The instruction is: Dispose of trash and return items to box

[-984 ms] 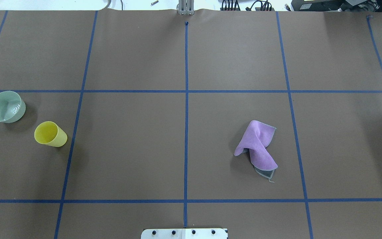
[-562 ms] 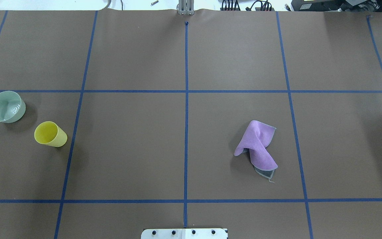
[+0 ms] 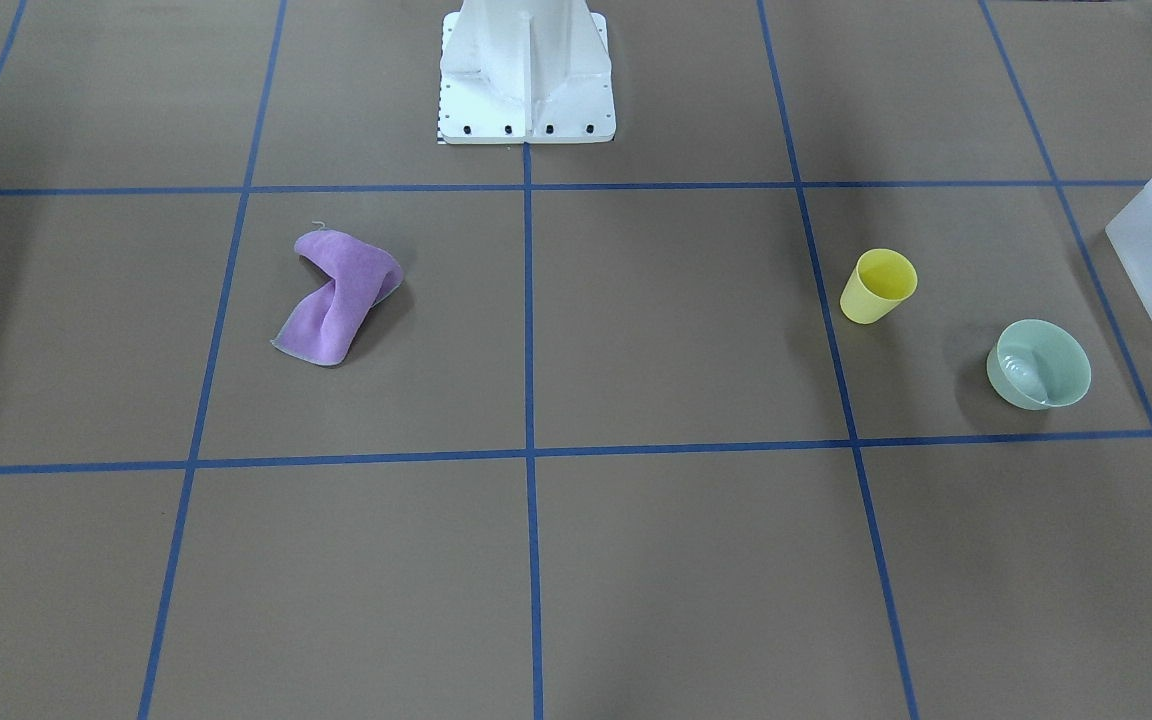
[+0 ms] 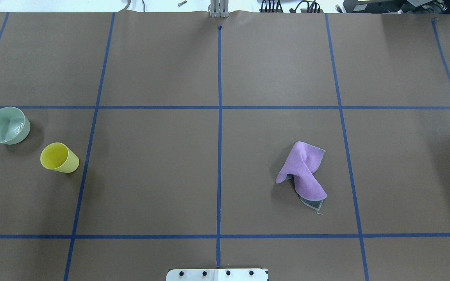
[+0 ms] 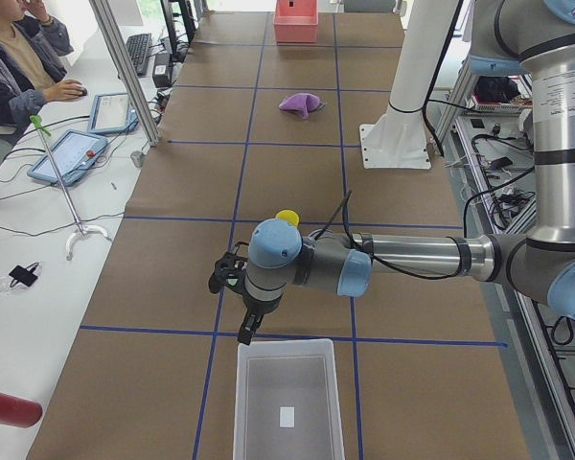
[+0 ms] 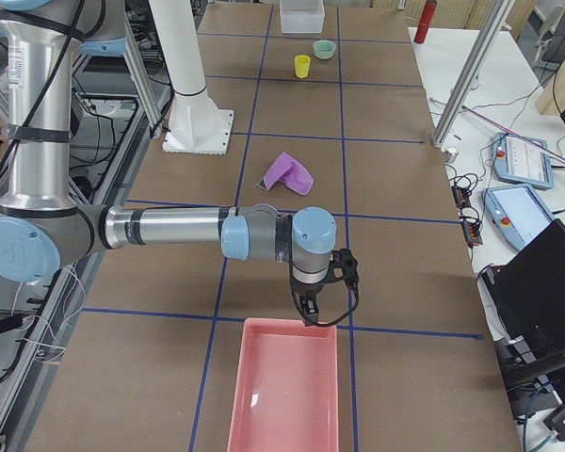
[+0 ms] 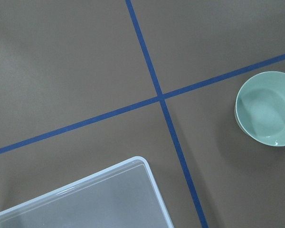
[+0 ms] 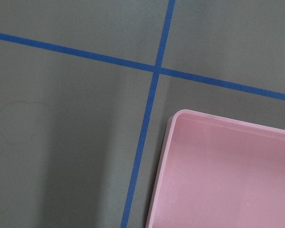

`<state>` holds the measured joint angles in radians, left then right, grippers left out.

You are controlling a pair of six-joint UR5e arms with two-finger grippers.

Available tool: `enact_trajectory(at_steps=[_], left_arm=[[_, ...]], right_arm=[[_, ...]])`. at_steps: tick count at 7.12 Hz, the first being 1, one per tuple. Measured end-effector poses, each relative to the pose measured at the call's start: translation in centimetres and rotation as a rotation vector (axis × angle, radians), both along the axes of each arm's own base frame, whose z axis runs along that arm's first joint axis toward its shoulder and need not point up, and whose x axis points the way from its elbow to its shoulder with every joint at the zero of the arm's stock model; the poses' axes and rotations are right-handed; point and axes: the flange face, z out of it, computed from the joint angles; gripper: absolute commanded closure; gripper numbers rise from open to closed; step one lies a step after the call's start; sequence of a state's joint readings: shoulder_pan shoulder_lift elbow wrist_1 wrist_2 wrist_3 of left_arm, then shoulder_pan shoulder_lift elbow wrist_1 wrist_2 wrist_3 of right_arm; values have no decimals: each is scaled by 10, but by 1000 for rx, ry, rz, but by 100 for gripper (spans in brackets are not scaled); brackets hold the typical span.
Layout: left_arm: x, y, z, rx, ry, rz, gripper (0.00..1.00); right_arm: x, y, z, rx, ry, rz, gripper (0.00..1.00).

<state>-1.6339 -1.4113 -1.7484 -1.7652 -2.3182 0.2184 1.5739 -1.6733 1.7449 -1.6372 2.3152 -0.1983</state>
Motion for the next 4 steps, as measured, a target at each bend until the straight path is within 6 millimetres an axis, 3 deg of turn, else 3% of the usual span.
enact_trajectory(at_steps=[4], left_arm=[[-7, 14, 12, -15, 5, -23, 2]], right_arm=[[-2, -4, -1, -6, -25, 6, 0]])
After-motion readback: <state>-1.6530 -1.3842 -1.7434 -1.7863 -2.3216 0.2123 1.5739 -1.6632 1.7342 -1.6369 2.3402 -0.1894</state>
